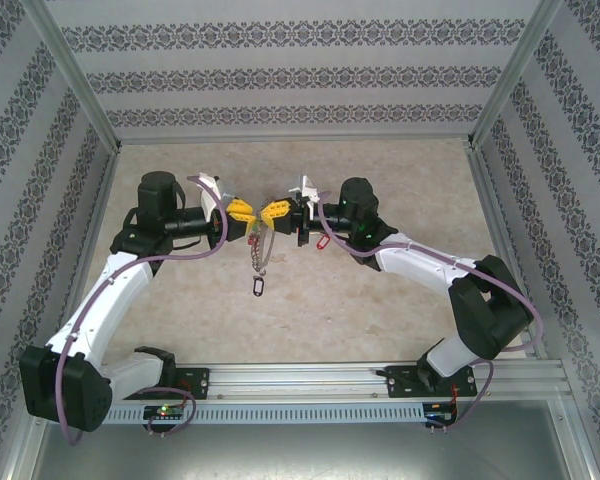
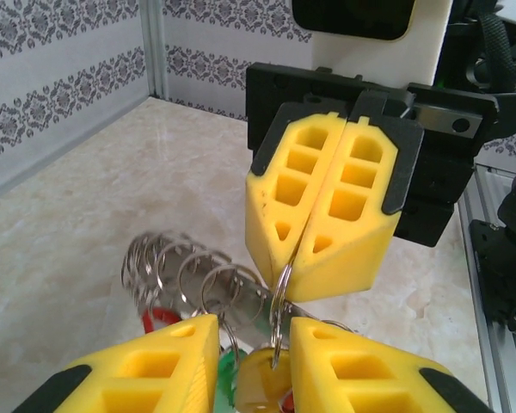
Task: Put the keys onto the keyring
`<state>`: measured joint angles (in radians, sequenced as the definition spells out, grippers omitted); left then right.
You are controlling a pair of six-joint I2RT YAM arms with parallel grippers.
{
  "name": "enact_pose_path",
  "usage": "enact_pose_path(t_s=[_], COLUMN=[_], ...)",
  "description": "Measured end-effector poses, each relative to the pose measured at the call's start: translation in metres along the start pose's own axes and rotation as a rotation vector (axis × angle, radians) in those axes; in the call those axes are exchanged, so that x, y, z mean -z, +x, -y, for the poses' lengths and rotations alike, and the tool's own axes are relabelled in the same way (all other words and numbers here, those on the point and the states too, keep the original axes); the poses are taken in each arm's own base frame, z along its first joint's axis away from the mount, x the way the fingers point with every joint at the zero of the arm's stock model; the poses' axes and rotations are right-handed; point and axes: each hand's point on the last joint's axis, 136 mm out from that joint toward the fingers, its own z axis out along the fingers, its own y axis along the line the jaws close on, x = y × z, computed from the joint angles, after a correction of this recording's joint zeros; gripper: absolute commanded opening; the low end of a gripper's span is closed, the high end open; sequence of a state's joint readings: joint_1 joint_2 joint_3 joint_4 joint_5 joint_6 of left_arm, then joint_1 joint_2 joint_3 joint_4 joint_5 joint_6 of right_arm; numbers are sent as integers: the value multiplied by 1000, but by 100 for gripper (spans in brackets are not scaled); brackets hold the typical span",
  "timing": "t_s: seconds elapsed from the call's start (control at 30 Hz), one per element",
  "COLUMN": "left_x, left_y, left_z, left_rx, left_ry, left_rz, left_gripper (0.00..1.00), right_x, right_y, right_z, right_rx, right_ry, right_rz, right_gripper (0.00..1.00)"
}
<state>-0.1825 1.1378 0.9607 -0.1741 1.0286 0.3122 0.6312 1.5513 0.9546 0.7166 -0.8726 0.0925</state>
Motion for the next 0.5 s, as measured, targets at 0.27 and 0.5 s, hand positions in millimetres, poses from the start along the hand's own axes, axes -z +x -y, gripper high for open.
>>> enact_pose_path(t_s=[0.27, 0.5], left_x=[-1, -1], left_y=[1, 4], left_z=[14, 17], left_rx=[-39, -46], left_ry=[81, 97], left_rz=[-6, -24], left_gripper=[28, 18], right_x=[-4, -5], right_y=[0, 3], right_z=[-2, -8], right_rx=[10, 4], right_ry=[-15, -44], right_rz=[-4, -17], right_gripper=[0, 0])
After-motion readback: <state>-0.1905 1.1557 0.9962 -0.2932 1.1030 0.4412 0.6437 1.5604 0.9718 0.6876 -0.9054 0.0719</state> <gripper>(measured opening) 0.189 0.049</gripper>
